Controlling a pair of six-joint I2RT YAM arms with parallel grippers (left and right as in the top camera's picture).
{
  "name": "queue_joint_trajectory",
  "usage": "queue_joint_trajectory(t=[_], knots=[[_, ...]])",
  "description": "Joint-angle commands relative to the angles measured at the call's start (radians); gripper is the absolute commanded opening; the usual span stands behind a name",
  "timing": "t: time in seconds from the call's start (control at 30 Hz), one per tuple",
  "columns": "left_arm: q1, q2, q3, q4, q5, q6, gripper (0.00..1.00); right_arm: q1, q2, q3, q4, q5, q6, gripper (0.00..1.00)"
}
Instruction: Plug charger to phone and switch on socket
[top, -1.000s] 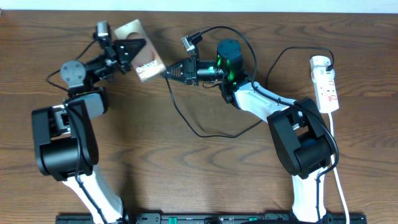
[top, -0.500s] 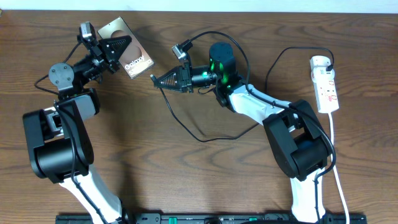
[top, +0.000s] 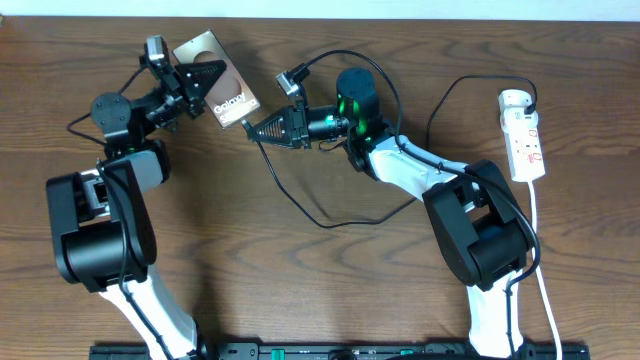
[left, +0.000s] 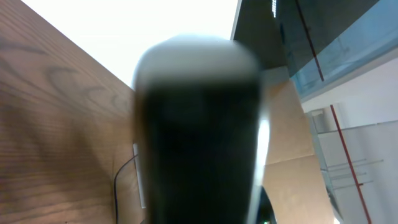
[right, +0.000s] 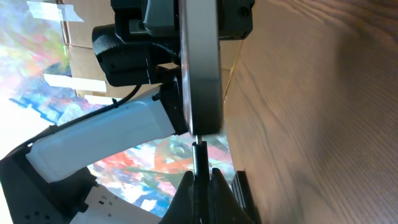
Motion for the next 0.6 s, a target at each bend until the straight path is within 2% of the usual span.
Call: queue_joint_trajectory(t=[0.0,0.57], knots=[[-0.003,-0.019,0.0,0.01,-0.006,0.025,0.07,0.003,0.002,0.013,0.003,-0.01,-0.016,0.01],[-0.001,-0.019,0.0,0.01,0.013,0.024,0.07,-0.017,0.002,0.013,0.003,-0.009,-0.019,0.01]])
